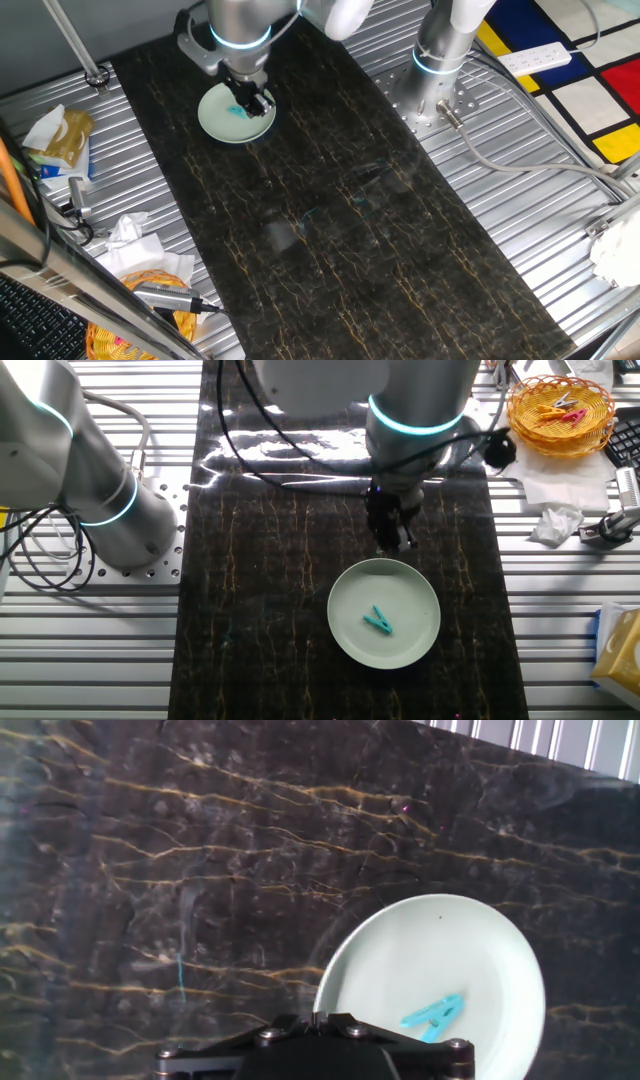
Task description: Use a clamp
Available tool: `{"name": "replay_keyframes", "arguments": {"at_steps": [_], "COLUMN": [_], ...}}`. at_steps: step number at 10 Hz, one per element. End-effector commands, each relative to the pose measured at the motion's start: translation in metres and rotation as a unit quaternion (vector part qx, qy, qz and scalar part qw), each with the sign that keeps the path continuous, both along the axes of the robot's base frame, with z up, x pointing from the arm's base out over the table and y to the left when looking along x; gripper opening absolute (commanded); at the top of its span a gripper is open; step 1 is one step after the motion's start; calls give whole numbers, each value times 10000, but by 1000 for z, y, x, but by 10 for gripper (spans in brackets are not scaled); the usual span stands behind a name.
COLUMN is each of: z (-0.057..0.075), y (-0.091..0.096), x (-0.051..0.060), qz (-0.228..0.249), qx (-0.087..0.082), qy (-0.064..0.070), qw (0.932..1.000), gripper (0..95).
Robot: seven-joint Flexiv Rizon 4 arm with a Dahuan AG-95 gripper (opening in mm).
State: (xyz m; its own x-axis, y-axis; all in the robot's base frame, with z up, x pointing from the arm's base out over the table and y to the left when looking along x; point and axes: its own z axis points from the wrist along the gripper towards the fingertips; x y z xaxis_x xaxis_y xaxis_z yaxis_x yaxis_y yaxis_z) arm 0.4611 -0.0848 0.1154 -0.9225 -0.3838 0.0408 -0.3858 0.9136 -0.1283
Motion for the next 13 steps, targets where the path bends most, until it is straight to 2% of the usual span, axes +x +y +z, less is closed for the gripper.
{"name": "replay_keyframes", "arguments": {"at_steps": [1,3,5,7,9,11,12,13], "z": [-5,-8,-14,-18,-19,-19,-19,-19], "y": [-17,-25,-25,-25,-25,-25,-25,-25], "x": [5,11,12,12,11,11,11,11], "qz": [486,687,966,1358,1774,2363,2808,3325], "qx": [-48,-46,5,37,-16,-31,-38,-30], "qy": [-65,-23,2,50,114,200,264,330], "qw": [9988,9976,9953,9907,9841,9715,9594,9425], "gripper": [0,0,0,0,0,0,0,0]}}
